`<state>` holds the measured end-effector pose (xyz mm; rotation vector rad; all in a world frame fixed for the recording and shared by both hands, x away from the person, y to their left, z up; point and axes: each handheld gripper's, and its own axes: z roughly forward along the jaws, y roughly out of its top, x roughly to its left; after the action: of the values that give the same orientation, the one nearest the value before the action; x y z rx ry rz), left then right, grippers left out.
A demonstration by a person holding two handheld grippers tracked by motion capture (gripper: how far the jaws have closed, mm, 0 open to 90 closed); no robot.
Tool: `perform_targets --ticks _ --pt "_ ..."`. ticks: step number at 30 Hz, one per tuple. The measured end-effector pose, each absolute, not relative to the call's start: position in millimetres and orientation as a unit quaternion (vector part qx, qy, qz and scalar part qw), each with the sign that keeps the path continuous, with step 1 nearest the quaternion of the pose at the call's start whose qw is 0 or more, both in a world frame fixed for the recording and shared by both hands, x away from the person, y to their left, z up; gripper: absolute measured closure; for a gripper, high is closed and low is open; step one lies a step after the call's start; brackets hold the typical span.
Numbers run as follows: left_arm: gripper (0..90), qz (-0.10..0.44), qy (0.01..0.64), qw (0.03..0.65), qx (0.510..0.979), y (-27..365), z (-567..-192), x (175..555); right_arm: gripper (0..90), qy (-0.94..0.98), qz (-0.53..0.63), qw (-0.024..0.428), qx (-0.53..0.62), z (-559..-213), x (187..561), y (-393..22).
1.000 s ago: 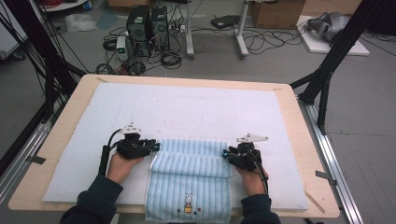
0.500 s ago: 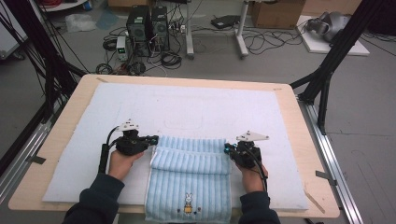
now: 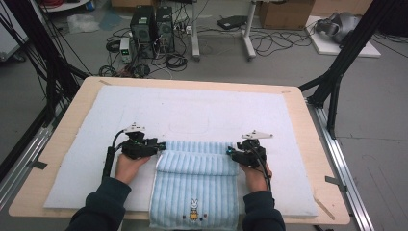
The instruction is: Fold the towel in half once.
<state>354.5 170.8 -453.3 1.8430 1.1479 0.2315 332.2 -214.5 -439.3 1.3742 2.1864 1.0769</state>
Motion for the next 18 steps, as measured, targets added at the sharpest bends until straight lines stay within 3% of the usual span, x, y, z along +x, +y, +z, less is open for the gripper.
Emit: perform_targets --ticks 3,6,8,12,18 --pt "57.9 0.085 0.455 0.461 0.757 168.8 -453.7 353.6 52.5 0.783 0.362 0.16 0.48 -445.3 335.1 -208.5" --pt "83.6 0.096 0.42 0.445 0.785 159.3 -452.9 349.3 60.6 0.78 0.359 0.159 0.488 -444.3 334.0 -208.1" --pt "85.0 0.086 0.428 0.445 0.782 158.3 -452.5 350.4 81.9 0.783 0.364 0.145 0.483 -443.4 333.0 -208.1" --pt "85.6 0.07 0.443 0.456 0.768 162.4 -448.3 360.1 85.0 0.796 0.36 0.142 0.466 -441.4 334.0 -204.0" --pt "85.5 0.076 0.438 0.504 0.74 165.4 -433.9 379.4 85.1 0.782 0.38 0.178 0.461 -433.1 344.1 -206.7"
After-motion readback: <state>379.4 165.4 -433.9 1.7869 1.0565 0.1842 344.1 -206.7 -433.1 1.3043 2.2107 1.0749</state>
